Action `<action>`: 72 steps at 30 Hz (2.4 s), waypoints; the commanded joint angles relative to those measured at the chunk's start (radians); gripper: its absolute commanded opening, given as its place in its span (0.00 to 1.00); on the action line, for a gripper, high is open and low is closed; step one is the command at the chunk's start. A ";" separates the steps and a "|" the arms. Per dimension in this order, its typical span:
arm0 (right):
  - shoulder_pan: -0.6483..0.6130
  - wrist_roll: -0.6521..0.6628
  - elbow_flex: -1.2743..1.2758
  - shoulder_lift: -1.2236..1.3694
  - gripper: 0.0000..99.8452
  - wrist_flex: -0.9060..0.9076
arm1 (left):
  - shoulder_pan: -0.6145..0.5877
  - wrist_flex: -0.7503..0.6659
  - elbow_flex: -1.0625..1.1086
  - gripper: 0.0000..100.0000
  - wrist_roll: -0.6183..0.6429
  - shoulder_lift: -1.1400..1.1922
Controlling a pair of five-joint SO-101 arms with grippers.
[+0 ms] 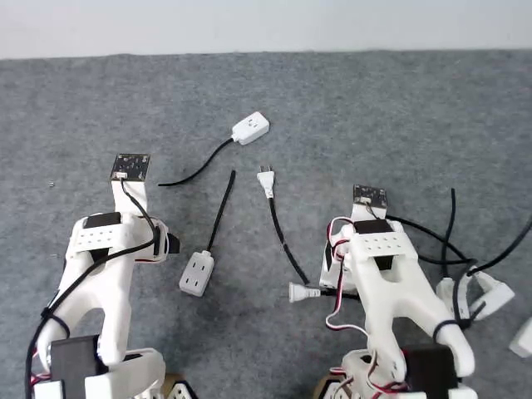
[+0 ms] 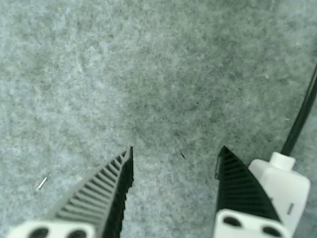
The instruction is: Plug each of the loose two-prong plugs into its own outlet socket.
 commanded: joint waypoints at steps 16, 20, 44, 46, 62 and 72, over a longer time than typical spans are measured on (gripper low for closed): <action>-0.033 -0.049 -0.020 0.005 0.16 -0.068 | -0.003 -0.014 -0.038 0.26 -0.025 -0.005; -0.045 -0.046 -0.032 0.041 0.16 -0.061 | -0.003 -0.012 -0.038 0.26 -0.041 -0.005; 0.139 0.158 0.025 -0.213 0.16 0.087 | 0.000 -0.012 -0.038 0.26 -0.043 -0.005; 0.186 0.181 0.025 -0.242 0.16 0.104 | 0.000 -0.012 -0.038 0.26 -0.044 -0.005; 0.499 0.253 0.155 -0.271 0.16 0.005 | 0.000 -0.012 -0.038 0.26 -0.044 -0.005; 0.515 0.253 0.126 -0.389 0.16 0.116 | 0.017 -0.012 -0.036 0.26 -0.044 -0.003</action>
